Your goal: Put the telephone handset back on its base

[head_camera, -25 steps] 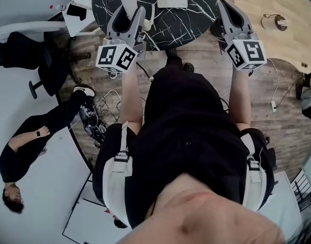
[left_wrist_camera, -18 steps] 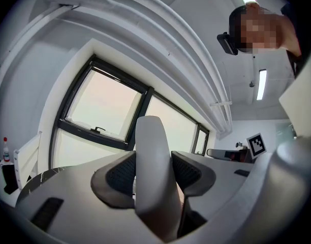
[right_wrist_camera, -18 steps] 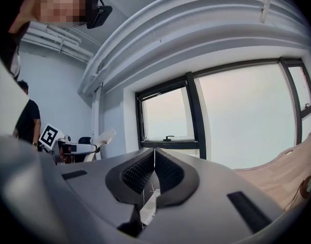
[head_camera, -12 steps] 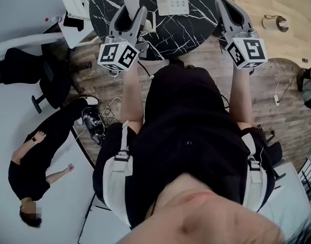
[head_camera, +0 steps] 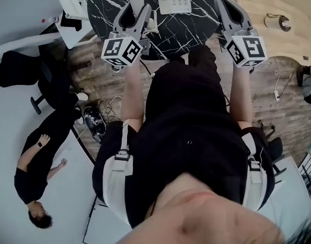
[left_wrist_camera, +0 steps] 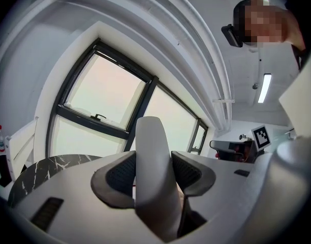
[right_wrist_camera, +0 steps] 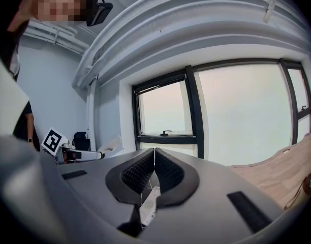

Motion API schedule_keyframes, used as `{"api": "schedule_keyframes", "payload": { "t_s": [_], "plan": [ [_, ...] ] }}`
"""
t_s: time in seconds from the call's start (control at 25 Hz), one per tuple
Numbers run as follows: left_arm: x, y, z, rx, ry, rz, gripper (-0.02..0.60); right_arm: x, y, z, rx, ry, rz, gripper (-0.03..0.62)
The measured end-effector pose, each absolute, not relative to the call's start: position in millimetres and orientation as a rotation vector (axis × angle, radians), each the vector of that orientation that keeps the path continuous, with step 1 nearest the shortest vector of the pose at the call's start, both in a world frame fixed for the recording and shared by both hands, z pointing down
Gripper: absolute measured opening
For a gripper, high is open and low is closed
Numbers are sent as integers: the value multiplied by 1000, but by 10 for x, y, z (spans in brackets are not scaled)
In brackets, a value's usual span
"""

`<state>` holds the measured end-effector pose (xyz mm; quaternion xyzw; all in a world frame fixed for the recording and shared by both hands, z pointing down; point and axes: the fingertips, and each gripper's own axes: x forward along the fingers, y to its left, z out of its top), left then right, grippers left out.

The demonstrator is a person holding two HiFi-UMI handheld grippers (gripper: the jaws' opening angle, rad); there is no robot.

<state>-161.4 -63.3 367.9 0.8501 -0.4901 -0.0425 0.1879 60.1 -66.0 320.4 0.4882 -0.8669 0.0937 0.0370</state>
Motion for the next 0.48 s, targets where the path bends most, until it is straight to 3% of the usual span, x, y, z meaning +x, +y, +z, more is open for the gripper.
{"api": "schedule_keyframes", "payload": {
  "t_s": [0.48],
  "plan": [
    [-1585,-879,4104,2296,-1391,-30,225,508,-959,3431,1410,-2647,357,31]
  ]
}}
